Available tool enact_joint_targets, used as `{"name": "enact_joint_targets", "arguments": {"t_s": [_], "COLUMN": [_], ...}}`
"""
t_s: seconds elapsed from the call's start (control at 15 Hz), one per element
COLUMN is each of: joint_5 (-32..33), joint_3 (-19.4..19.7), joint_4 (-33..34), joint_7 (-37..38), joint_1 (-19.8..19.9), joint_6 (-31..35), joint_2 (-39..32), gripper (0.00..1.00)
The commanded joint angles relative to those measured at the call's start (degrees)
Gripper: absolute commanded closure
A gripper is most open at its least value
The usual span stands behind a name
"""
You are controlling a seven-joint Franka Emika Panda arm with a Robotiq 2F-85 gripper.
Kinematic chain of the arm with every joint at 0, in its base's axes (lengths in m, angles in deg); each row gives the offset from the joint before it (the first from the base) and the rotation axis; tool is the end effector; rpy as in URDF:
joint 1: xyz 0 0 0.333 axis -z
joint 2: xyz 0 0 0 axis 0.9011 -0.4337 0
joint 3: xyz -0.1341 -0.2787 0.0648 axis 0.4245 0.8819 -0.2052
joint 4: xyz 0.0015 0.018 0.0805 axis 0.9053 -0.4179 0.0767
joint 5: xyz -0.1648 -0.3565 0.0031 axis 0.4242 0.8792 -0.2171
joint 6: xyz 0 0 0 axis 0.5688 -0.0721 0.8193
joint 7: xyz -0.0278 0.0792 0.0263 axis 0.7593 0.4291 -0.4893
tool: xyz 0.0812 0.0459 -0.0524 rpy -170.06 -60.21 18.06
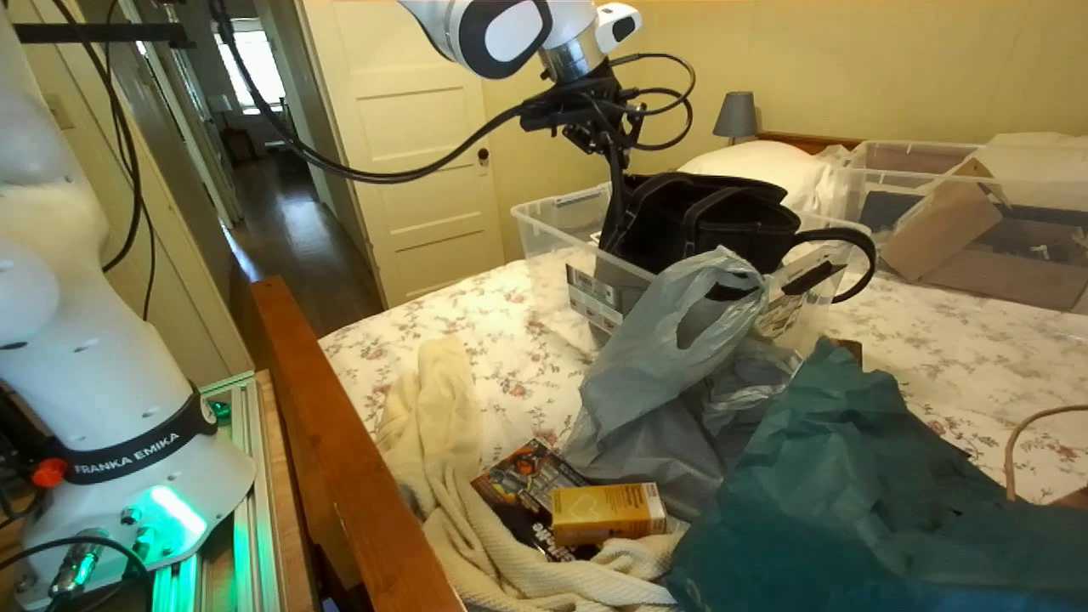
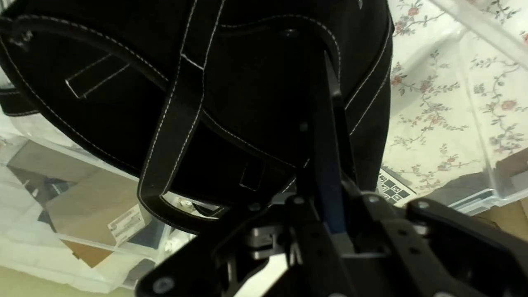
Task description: Put the black tag in the storage box
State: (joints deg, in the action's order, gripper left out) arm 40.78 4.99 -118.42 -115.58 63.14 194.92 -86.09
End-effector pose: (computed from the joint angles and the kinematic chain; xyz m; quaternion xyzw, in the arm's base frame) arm 0.6118 -0.0016 0.4231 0.9261 0.2559 0.2752 0.0331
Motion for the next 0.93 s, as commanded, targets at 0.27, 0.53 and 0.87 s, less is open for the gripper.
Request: {"name": "enact_joint_targets", "arguments": {"t_s": [0.27, 0.53, 0.87], "joint_5": [-9.37, -8.72, -2.47], "joint_3": [-2.94, -2.88, -5.11], "joint_4": [9.12, 11.57, 14.33], "joint_7": [-15.88, -17.17, -13.85], "joint_1": [3.78, 4.52, 7.61], "joint_6": [0.19, -0.02, -2.25], "joint_2": [-8.91, -11.85, -15.44], "gripper": [0.96, 0.96, 0.96]}}
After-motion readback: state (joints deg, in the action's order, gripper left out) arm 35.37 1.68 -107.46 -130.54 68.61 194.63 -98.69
